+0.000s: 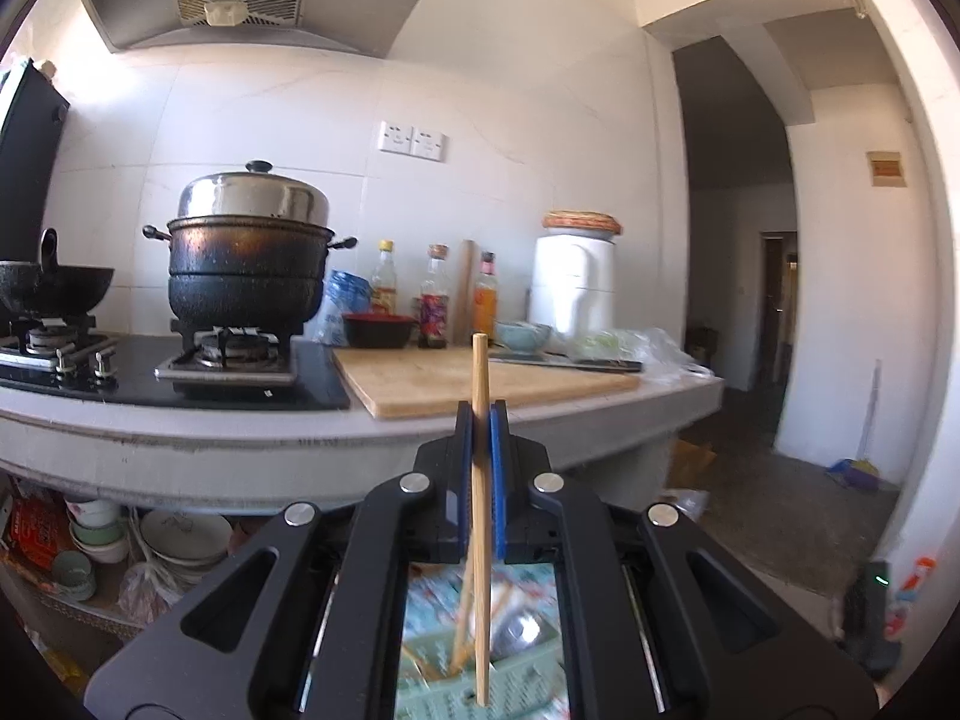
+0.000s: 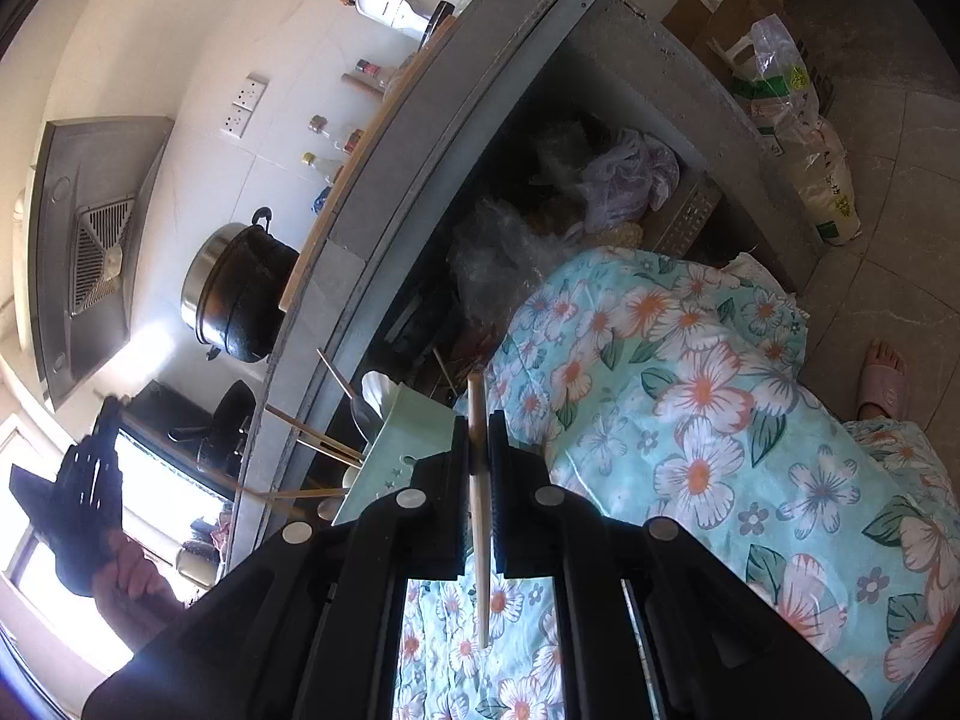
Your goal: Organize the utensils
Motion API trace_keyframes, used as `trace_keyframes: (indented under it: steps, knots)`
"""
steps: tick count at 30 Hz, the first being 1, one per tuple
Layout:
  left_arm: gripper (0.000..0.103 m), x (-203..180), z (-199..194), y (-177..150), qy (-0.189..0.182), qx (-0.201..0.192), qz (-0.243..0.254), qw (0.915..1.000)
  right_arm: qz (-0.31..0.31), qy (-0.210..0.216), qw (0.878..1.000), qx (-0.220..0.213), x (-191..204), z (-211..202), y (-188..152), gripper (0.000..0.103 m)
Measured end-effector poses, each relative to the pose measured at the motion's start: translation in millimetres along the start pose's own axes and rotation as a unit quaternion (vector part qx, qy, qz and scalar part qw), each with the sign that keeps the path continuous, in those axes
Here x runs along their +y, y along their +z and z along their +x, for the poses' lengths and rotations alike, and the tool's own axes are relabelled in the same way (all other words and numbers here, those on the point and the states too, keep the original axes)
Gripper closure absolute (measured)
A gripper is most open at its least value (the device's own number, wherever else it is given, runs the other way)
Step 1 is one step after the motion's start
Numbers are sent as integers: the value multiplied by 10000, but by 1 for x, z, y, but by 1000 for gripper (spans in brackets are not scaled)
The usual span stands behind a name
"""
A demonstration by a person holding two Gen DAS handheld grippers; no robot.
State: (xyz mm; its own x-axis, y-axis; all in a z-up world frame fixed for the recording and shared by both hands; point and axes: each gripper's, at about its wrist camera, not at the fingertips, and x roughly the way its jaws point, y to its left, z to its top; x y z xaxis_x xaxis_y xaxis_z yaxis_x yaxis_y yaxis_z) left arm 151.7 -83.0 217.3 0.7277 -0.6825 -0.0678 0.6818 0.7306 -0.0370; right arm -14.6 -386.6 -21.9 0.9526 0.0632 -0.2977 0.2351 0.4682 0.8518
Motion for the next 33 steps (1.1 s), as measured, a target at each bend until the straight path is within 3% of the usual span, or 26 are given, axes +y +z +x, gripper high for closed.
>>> trace_keyframes:
  steps: [3,10,17,20,24,28,33]
  knots:
    - [99,1,27,-5,312,-3,60,9995,-5,-14,10000,13,-1,2,1,97]
    - [99,25,79,-31,548,280,-246,9978,55,-58,9999,86,-7,10,1,97]
    - [96,44,104,-70,418,855,-816,9921,19,-97,9999,86,-7,11,2,97]
    - [72,45,95,-74,444,846,-867,9916,-45,-91,9999,61,-3,10,3,97]
    - [51,44,66,-70,582,588,-838,9930,-289,-21,9996,-11,14,5,7,97]
    - [37,41,33,-69,645,441,-837,9934,-709,207,9971,-161,47,-1,19,97]
    - [23,41,-9,-81,681,533,-799,9930,-1350,628,9877,-473,103,-12,43,97]
